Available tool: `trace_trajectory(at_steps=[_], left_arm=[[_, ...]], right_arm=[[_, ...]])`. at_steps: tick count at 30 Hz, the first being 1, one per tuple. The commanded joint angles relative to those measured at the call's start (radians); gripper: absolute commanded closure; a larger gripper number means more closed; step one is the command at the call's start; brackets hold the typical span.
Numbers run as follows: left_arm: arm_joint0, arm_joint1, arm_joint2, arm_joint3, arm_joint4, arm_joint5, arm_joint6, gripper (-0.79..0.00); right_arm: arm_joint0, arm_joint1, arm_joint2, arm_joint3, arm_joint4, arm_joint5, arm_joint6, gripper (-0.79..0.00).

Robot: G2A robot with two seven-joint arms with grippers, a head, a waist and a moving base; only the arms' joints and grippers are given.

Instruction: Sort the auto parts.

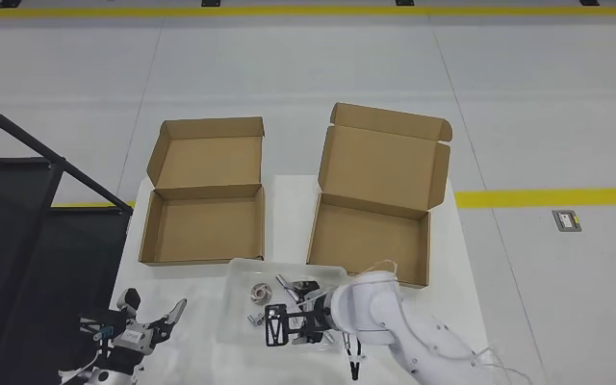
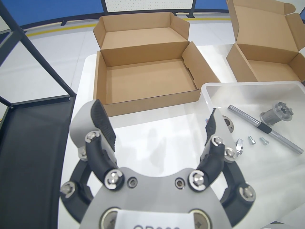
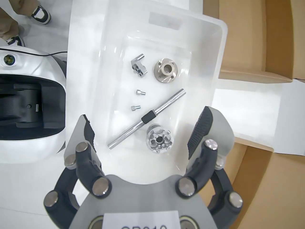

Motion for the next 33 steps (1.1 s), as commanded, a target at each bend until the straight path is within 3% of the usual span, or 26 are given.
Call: trace_trajectory(at_steps=[1,14,19,21,25,28,31,33], left_arm=[[0.0,0.0,0.0,0.0,0.0,0.0,0.0,-0.785],[0.0,0.0,0.0,0.0,0.0,0.0,0.0,-0.785],[0.0,0.0,0.0,0.0,0.0,0.0,0.0,-0.785],[0.0,0.0,0.0,0.0,0.0,0.0,0.0,-0.785],[0.0,0.0,0.0,0.0,0.0,0.0,0.0,-0.785],[0.0,0.0,0.0,0.0,0.0,0.0,0.0,-0.785],[0.0,0.0,0.0,0.0,0.0,0.0,0.0,-0.785],[0.0,0.0,0.0,0.0,0.0,0.0,0.0,-0.785]], right_arm=[[0.019,-0.009,-0.02,0.038,0.011,0.019,0.022,-0.785],[0.085,-0.041,-0.077,0.186,0.024,0.079,0.086,-0.782],[0.096,-0.047,-0.081,0.236,0.009,0.102,0.068,-0.757],[0.099,-0.05,-0.082,0.254,0.002,0.106,0.052,-0.711],[0.103,-0.052,-0.083,0.279,-0.013,0.109,0.036,-0.723],[0.108,-0.056,-0.086,0.296,-0.016,0.109,0.028,-0.776],[0.113,-0.06,-0.09,0.319,-0.026,0.107,0.013,-0.727],[0.115,-0.063,-0.094,0.331,-0.031,0.109,0.006,-0.622]])
